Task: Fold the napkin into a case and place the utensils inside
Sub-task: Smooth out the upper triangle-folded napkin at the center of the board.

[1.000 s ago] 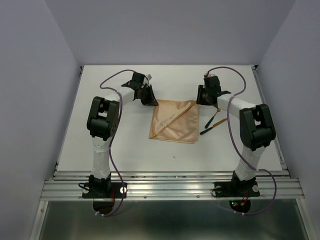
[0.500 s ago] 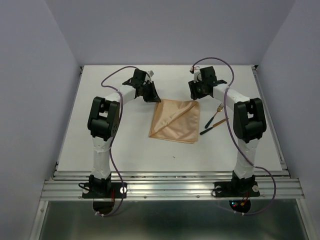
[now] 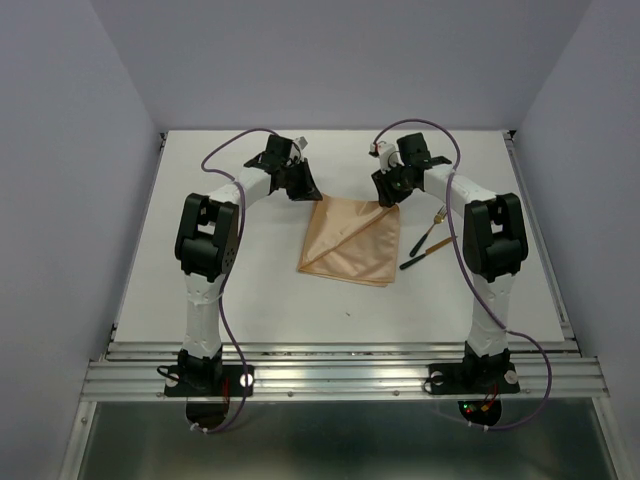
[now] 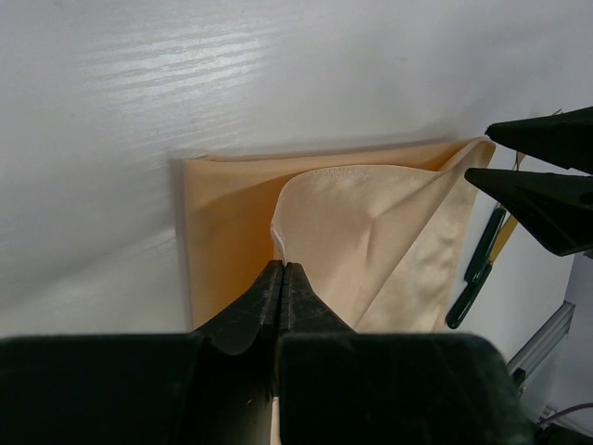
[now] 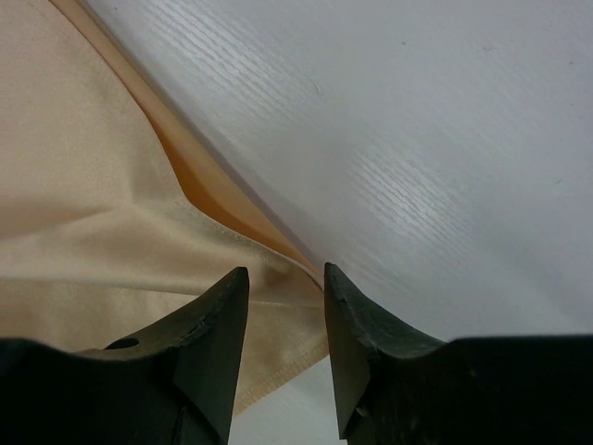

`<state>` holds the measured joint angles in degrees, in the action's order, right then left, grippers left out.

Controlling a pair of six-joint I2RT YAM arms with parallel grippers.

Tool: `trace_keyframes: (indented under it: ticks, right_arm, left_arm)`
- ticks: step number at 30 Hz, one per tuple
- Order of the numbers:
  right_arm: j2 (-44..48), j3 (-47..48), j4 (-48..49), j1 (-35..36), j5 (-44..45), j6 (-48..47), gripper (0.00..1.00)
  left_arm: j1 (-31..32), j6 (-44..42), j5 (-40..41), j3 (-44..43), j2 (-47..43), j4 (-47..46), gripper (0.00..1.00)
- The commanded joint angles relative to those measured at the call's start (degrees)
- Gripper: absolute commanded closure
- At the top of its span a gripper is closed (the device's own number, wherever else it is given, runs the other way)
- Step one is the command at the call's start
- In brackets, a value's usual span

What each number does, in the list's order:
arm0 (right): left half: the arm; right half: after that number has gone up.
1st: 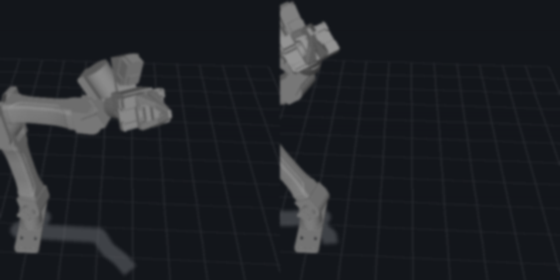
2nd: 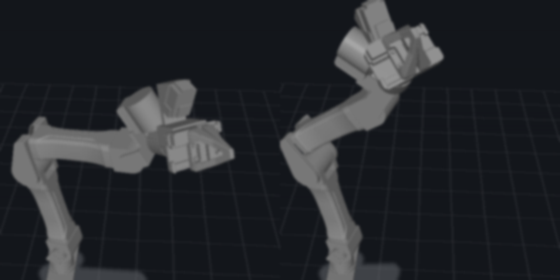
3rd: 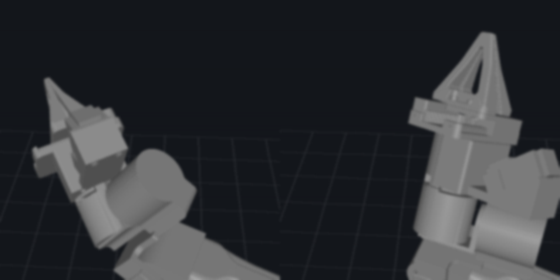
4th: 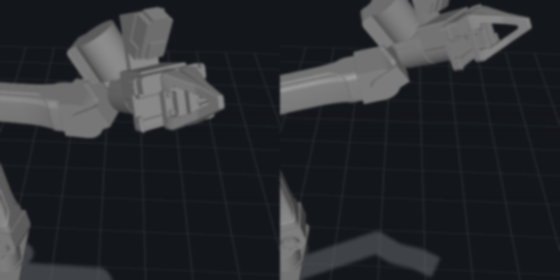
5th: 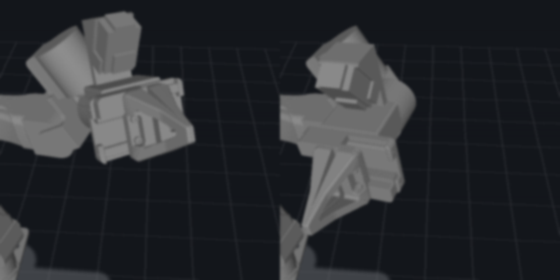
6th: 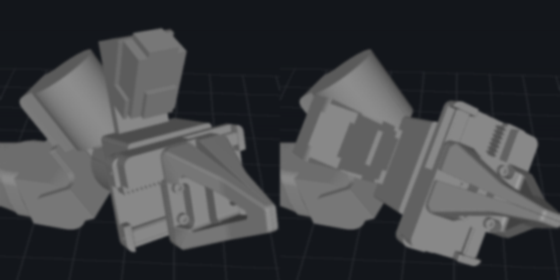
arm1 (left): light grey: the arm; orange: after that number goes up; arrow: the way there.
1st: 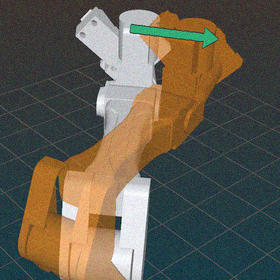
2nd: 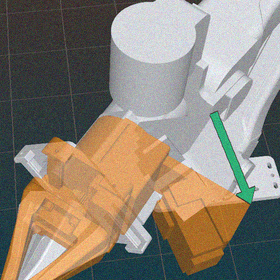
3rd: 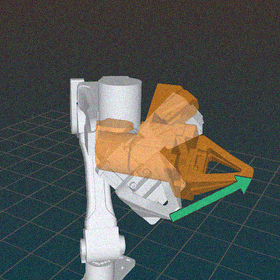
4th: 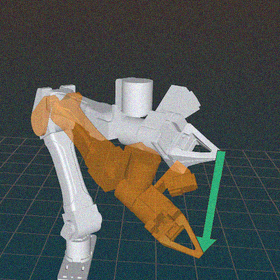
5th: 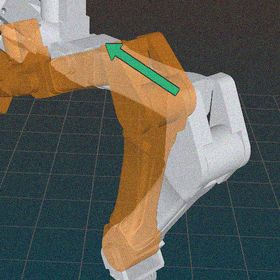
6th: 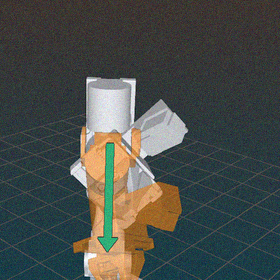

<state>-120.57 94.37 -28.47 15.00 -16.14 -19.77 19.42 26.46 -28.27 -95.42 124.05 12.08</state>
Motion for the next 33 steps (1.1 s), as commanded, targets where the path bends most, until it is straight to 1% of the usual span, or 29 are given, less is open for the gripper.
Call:
trace_keyframes:
  ticks: [1, 7, 20, 22, 26, 33]
  right_arm:
    - [-0.89, 2.49, -0.97, -0.24, -2.05, -1.15, 0.58]
    - [-1.07, 2.14, 0.51, -0.24, 0.05, -0.54, 0.59]
    - [-0.98, 1.61, 4.21, -0.24, 1.81, 0.08, 0.63]
    - [-1.15, 1.78, 4.21, -0.24, 2.08, 0.0, 0.66]
    - [-1.42, 1.7, 4.12, -0.24, 2.17, -0.01, 0.77]
    - [-1.77, 1.43, 4.39, -0.24, 2.43, -0.09, 0.76]
  left_arm:
    - [0.18, -0.09, -0.64, -2.93, -1.53, 0.14, 1.0]
    - [0.18, -0.09, -0.82, -2.67, -1.62, 0.14, 1.0]
    - [0.71, -0.18, -0.91, -2.32, -1.62, 0.14, 1.0]
    - [0.71, -0.09, -0.91, -2.32, -1.62, 0.14, 1.0]
    - [0.79, 0.0, -1.0, -2.32, -1.79, 0.14, 1.0]
    - [0.8, 0.09, -1.0, -2.32, -1.79, 0.14, 1.0]
